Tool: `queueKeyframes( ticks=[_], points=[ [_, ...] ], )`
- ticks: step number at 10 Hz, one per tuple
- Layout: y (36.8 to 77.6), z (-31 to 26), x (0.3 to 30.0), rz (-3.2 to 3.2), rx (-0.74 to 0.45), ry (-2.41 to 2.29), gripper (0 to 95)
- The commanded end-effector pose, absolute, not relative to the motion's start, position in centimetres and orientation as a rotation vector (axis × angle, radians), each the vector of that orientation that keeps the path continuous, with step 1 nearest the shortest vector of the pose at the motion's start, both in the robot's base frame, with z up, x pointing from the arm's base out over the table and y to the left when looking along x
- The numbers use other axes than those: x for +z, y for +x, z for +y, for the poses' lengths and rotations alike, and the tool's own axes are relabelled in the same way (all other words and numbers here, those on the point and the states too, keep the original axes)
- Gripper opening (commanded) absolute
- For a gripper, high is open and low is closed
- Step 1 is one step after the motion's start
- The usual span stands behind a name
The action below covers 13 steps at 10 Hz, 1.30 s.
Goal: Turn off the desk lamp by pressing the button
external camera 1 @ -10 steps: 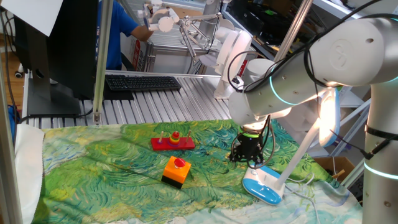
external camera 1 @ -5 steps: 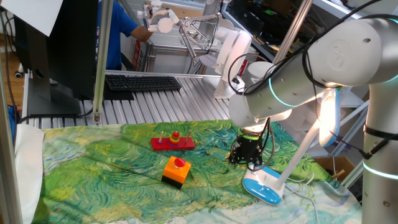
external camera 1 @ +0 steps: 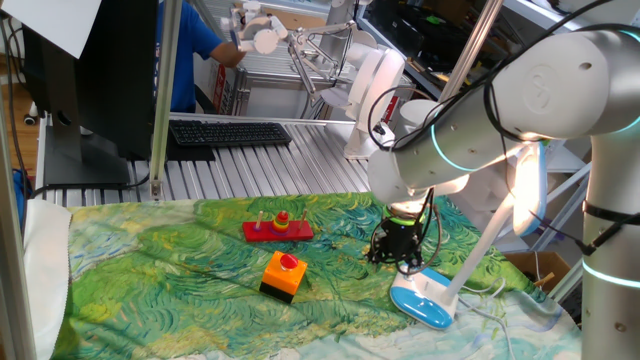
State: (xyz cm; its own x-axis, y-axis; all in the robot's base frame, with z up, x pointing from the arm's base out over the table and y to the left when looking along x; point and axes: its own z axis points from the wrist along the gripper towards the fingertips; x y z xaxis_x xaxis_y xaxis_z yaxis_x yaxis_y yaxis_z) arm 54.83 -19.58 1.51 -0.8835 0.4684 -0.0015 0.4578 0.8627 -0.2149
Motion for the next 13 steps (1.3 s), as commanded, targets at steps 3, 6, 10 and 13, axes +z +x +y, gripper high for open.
queueKeyframes(
  ticks=[3, 6, 10, 13],
  points=[
    [54.55, -19.53, 1.46, -2.981, 0.318, -0.749, 76.0],
    [54.5, -19.59, 1.28, -2.981, 0.316, -0.749, 76.0],
    [54.64, -19.74, 1.13, -2.977, 0.291, -0.757, 76.0],
    [54.74, -19.87, 0.86, -2.978, 0.283, -0.758, 76.0]
  ],
)
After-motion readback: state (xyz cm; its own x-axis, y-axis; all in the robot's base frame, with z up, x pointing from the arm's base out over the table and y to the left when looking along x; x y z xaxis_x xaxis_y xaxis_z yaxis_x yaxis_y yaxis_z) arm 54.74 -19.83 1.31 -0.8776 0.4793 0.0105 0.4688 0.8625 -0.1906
